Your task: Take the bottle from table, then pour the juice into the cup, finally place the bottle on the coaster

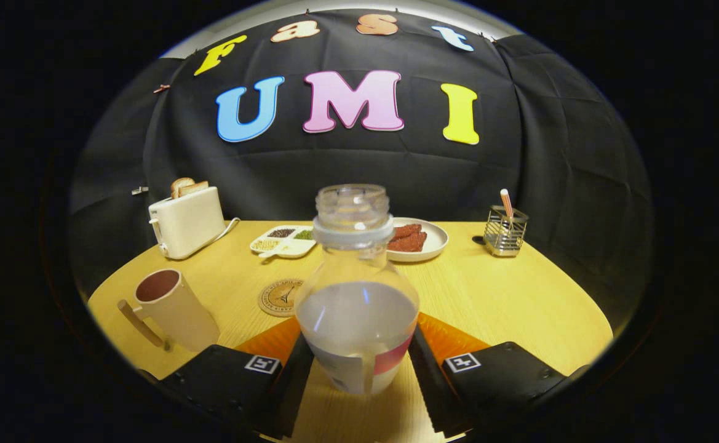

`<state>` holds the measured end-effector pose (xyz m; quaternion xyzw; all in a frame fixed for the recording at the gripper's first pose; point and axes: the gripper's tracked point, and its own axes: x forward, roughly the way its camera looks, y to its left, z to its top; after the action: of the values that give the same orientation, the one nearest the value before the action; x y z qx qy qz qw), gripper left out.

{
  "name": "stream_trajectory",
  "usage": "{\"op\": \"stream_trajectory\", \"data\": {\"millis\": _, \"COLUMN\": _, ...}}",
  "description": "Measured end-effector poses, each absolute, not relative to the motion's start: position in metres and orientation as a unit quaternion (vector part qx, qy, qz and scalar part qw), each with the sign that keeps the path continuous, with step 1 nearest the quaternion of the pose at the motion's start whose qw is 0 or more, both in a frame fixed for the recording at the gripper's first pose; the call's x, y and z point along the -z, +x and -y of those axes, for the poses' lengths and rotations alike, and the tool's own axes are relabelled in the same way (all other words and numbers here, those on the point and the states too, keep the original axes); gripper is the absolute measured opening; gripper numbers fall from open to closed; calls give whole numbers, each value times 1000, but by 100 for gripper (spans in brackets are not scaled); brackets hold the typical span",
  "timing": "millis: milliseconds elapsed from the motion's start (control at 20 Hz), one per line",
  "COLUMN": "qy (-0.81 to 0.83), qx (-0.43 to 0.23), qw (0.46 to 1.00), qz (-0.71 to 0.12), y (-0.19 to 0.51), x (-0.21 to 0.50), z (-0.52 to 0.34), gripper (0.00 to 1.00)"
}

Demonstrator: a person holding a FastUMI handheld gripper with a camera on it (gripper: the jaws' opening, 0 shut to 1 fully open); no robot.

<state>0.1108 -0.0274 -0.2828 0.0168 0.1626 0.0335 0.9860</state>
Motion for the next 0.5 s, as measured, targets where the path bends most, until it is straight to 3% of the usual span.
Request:
{"op": "stream_trajectory", "data": {"millis": 250, "qy": -41, "qx": -42, "qw": 982, "qz": -179, "y": 116, "x": 282, "z": 26, "gripper": 75}}
{"op": "stream_trajectory", "data": {"millis": 500, "qy": -148, "qx": -106, "qw": 964, "qz": -194, "y": 116, "x": 272, "z": -1, "gripper": 70}}
